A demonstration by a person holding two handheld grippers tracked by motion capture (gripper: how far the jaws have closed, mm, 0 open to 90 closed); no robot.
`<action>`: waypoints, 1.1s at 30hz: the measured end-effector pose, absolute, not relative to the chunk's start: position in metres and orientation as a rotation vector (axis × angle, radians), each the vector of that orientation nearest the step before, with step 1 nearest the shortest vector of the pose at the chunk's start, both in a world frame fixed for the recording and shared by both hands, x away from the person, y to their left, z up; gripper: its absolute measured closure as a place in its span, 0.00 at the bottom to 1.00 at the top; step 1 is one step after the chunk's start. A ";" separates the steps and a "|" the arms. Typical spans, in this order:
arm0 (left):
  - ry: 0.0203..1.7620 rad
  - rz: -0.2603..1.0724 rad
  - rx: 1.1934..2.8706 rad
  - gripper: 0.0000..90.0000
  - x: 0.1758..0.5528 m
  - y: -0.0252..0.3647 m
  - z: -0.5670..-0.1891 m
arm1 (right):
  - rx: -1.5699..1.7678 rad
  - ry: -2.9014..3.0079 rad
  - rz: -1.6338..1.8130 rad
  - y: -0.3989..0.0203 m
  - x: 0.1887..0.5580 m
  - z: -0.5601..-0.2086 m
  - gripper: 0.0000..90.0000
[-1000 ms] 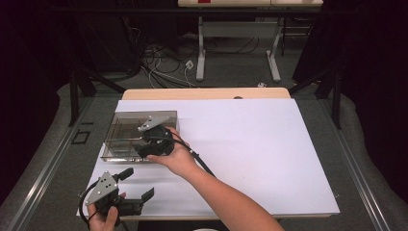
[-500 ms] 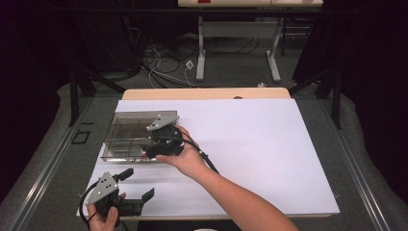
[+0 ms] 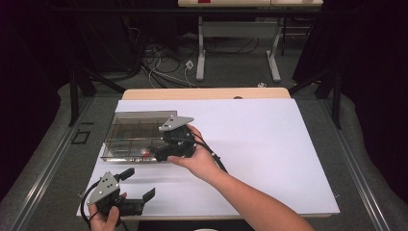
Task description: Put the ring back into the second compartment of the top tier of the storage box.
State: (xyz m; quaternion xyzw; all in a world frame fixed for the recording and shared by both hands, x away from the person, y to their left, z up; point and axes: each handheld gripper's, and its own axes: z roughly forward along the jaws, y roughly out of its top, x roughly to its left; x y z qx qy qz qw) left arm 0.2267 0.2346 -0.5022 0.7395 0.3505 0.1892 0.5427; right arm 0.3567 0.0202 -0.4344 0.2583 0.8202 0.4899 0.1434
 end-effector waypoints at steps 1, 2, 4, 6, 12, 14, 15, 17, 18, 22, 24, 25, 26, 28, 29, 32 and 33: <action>0.837 0.442 1.755 0.00 0.226 0.234 -0.502 | 0.746 2.349 1.410 0.016 0.354 -0.433 0.17; 0.837 0.442 1.755 0.00 0.226 0.234 -0.502 | 0.746 2.349 1.410 0.016 0.354 -0.433 0.17; 0.834 0.450 1.756 0.00 0.227 0.235 -0.502 | 0.748 2.331 1.412 0.010 0.351 -0.431 0.16; 0.834 0.449 1.756 0.00 0.227 0.235 -0.502 | 0.755 2.319 1.417 0.007 0.350 -0.430 0.16; 0.832 0.454 1.760 0.00 0.227 0.236 -0.502 | 0.782 2.296 1.436 -0.011 0.347 -0.432 0.13; 0.835 0.449 1.758 0.00 0.227 0.235 -0.502 | 0.786 2.296 1.445 -0.018 0.346 -0.432 0.10; 0.834 0.449 1.758 0.00 0.227 0.235 -0.502 | 0.792 2.298 1.446 -0.025 0.345 -0.432 0.08; 0.839 0.446 1.754 0.00 0.227 0.235 -0.503 | 0.789 2.294 1.453 -0.029 0.344 -0.432 0.06; 0.840 0.443 1.752 0.00 0.227 0.235 -0.503 | 0.791 2.289 1.462 -0.036 0.343 -0.432 0.00; 0.840 0.447 1.760 0.00 0.228 0.235 -0.504 | 0.805 2.262 1.481 -0.053 0.338 -0.432 0.00; 0.842 0.447 1.760 0.00 0.228 0.235 -0.504 | 0.812 2.258 1.484 -0.057 0.337 -0.433 0.00; 0.845 0.442 1.759 0.00 0.228 0.234 -0.504 | 0.824 2.233 1.497 -0.066 0.334 -0.434 0.00; 0.846 0.442 1.759 0.00 0.228 0.234 -0.504 | 0.829 2.224 1.501 -0.071 0.333 -0.435 0.00; 0.845 0.441 1.758 0.00 0.228 0.234 -0.504 | 0.841 2.206 1.514 -0.080 0.331 -0.437 0.00; 0.845 0.443 1.760 0.00 0.228 0.234 -0.504 | 0.841 2.206 1.514 -0.080 0.331 -0.437 0.00; 0.843 0.445 1.765 0.00 0.228 0.233 -0.504 | 0.860 2.191 1.513 -0.097 0.325 -0.441 0.00; 0.843 0.444 1.766 0.00 0.228 0.233 -0.504 | 0.860 2.178 1.513 -0.102 0.323 -0.443 0.00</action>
